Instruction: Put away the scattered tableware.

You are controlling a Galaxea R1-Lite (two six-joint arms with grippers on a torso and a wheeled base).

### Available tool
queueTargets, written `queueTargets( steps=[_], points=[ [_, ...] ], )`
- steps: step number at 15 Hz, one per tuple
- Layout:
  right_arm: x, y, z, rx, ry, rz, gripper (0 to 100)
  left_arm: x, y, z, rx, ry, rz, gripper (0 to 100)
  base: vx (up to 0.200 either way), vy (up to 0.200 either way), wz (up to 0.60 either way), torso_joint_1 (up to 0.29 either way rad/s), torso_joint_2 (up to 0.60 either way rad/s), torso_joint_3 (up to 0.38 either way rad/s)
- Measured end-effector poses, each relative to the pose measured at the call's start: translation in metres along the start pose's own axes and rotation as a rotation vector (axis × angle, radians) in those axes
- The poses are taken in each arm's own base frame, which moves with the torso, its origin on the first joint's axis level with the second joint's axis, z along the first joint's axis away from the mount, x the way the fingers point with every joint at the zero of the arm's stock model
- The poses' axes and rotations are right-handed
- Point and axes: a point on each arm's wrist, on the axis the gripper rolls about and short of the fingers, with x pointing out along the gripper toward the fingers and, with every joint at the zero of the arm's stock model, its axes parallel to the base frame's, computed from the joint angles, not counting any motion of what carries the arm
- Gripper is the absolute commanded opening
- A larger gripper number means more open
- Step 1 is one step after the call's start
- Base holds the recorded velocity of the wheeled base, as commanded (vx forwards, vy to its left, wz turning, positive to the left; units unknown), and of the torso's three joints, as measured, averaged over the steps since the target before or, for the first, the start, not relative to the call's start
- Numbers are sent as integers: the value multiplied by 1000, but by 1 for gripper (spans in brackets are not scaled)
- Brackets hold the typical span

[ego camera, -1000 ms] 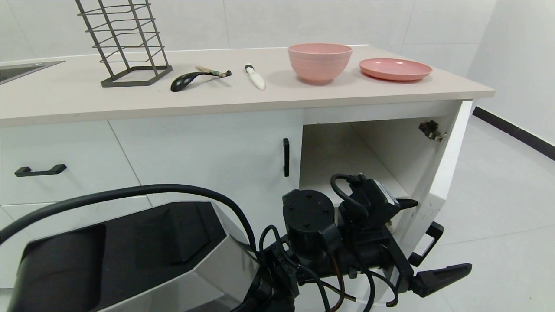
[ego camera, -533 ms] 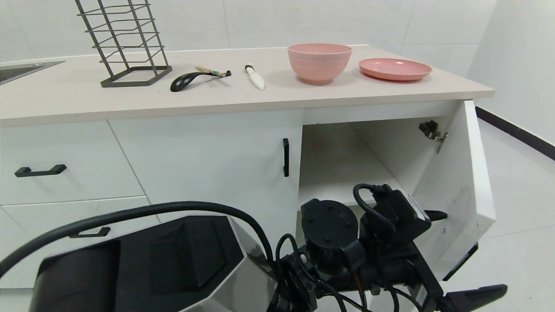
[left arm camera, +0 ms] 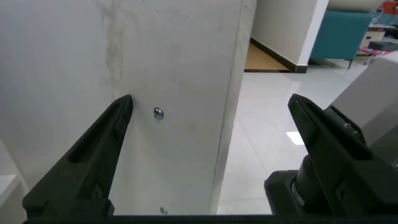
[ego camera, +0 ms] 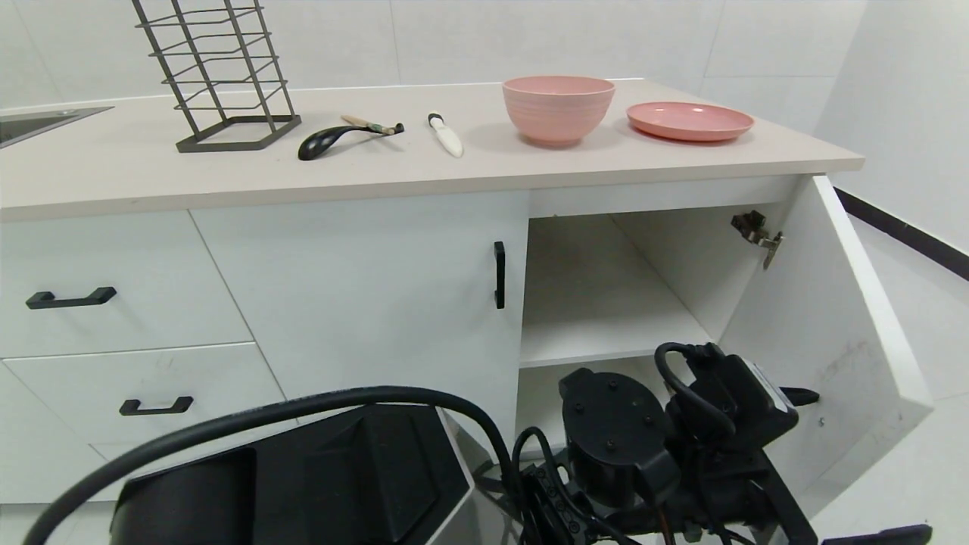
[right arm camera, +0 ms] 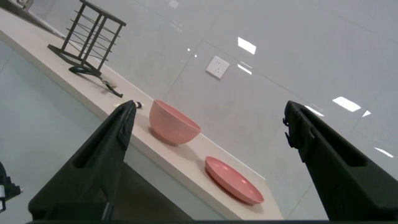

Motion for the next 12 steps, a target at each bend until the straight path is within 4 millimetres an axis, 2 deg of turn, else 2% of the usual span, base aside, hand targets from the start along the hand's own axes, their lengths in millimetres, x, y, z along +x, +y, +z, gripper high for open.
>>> queueTargets(
  steps=[12],
  points=[
    [0,-1,4,-13,-15,-5,100,50,-43,-25,-15,-45,-125,100,0,0,0,0,0,0]
  ],
)
